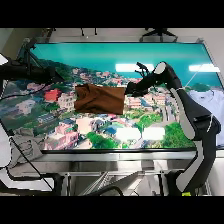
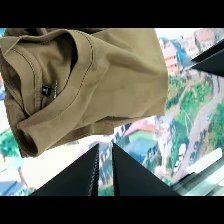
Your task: Fold the shirts.
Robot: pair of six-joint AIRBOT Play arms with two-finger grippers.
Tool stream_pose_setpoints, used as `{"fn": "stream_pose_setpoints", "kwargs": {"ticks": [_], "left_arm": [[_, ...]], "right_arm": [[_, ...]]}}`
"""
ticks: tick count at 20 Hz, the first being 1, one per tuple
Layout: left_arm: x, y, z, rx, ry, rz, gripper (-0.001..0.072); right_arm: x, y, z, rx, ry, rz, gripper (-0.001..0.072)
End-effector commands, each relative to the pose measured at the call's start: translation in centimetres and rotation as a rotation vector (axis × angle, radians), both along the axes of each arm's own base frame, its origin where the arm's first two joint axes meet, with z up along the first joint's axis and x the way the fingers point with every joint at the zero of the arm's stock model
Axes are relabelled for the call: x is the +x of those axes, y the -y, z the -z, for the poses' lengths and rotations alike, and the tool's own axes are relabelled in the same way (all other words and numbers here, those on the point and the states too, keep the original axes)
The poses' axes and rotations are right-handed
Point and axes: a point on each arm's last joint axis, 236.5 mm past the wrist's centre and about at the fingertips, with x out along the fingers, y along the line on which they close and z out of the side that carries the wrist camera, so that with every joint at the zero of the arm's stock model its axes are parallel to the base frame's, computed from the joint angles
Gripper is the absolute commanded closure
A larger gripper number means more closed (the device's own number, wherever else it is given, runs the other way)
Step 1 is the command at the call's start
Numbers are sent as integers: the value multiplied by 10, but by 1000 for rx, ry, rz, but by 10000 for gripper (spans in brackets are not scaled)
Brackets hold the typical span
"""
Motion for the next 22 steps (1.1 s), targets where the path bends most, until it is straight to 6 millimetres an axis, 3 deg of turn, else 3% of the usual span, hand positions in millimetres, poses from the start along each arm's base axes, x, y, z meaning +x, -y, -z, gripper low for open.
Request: {"fn": "stream_pose_setpoints", "kwargs": {"ticks": [1,4,7,8,9,11,12,14,16,20,22], "left_arm": [[-2,0,0,5,4,15,608],[-1,0,0,7,8,16,608],[-1,0,0,7,9,15,608],[-1,0,0,7,9,16,608],[-1,0,0,7,7,16,608],[-2,0,0,7,6,17,608],[-2,0,1,7,4,19,608],[-4,-1,2,12,-4,24,608],[-7,0,3,13,-14,32,608],[-17,2,5,12,-47,59,608],[-17,2,5,7,-58,48,608]], "right_arm": [[-7,-3,41,-16,-65,47,153],[-11,-37,53,67,-83,26,153],[-8,-68,50,169,-66,29,155],[-5,-70,48,181,-61,39,239],[-4,-71,46,186,-56,40,433],[-2,-71,36,214,-37,27,687],[-2,-68,26,220,-27,21,694],[-1,-54,-15,237,32,-9,695],[4,-24,-79,252,124,-10,695],[9,70,-250,253,500,135,695],[-5,124,-316,219,660,232,695]]}}
